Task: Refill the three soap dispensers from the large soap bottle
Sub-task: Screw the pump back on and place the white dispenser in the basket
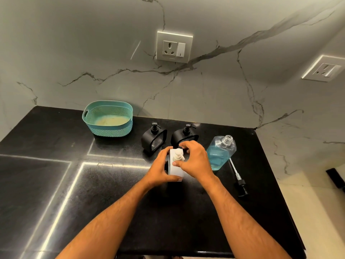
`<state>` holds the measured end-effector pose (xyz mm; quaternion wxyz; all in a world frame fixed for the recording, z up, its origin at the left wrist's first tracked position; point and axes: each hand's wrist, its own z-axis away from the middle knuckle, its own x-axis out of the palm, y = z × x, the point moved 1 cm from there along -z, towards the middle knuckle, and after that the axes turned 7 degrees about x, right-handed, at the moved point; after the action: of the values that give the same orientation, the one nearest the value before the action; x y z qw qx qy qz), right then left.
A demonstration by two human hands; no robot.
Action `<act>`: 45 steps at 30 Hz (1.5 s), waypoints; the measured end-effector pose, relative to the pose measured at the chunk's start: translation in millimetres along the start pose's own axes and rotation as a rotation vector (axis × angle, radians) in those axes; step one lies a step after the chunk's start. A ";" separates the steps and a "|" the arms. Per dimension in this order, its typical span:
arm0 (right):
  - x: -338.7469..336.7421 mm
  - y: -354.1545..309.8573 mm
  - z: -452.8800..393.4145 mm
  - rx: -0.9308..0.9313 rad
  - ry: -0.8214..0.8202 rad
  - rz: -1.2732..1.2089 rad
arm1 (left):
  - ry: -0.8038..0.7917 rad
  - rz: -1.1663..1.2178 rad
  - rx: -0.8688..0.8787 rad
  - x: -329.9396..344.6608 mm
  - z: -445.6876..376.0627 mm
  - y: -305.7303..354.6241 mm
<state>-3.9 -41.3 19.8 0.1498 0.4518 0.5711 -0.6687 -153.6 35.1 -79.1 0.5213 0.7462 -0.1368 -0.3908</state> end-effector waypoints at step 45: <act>48.6 23.9 28.1 0.089 0.035 -0.301 | 0.047 0.043 -0.048 -1.8 6.6 11.2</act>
<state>-25.5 -58.5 -34.6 0.0180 0.3789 0.6046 -0.7004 -157.2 27.1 -69.3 0.5504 0.7393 -0.1312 -0.3650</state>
